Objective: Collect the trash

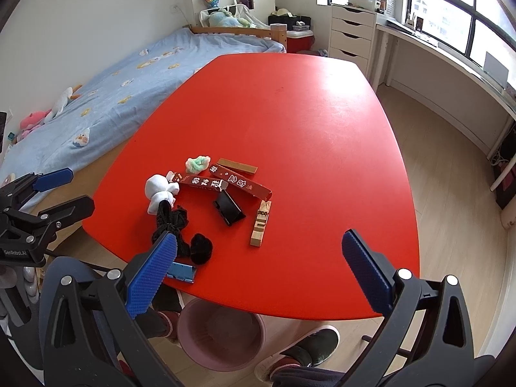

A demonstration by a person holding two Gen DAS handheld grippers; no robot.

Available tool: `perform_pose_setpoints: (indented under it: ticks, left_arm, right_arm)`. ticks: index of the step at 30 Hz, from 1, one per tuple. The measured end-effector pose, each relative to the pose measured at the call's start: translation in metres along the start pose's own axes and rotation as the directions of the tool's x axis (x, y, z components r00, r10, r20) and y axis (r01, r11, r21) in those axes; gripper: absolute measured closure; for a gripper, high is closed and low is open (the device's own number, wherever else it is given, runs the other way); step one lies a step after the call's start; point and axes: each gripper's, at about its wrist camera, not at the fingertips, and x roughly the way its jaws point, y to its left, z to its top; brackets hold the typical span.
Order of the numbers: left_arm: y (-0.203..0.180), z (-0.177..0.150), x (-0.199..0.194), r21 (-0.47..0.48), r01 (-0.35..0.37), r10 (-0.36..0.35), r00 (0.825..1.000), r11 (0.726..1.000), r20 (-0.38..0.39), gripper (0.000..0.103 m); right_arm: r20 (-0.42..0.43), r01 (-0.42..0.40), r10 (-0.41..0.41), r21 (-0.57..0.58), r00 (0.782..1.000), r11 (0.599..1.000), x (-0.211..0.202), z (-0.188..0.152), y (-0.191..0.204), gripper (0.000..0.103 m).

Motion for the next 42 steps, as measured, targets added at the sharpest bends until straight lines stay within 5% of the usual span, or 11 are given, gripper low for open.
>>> perform_pose_setpoints:
  ticks: [10,22,29,34,40,42]
  left_arm:
    - [0.007,0.021,0.041,-0.079,0.010,-0.021,0.991,0.997,-0.131,0.005]
    - [0.018,0.027,0.100,-0.189,-0.054,-0.006,0.953,0.980,-0.303,0.005]
    - [0.015,0.025,0.107,-0.202,-0.082,0.013,0.948,0.976,-0.319,0.005]
    - [0.013,0.025,0.112,-0.211,-0.077,0.005,0.947,0.975,-0.322,0.018]
    - [0.014,0.022,0.113,-0.198,-0.087,0.019,0.947,0.976,-0.320,0.053]
    - [0.015,0.021,0.111,-0.200,-0.086,0.018,0.948,0.976,-0.317,0.067]
  right_arm:
    - [-0.122,0.002,0.003,0.041,0.993,0.999,0.041,0.021,-0.010,0.003]
    - [-0.254,0.045,-0.024,0.076,0.967,0.996,0.097,0.023,-0.018,0.003]
    - [-0.276,0.046,-0.026,0.067,0.961,0.997,0.109,0.019,-0.014,0.004]
    - [-0.290,0.034,-0.012,0.070,0.957,0.997,0.116,0.019,-0.013,0.025]
    - [-0.288,0.030,-0.013,0.057,0.958,0.998,0.113,0.018,-0.013,0.056]
    - [-0.286,0.033,-0.018,0.048,0.958,0.998,0.113,0.019,-0.012,0.074]
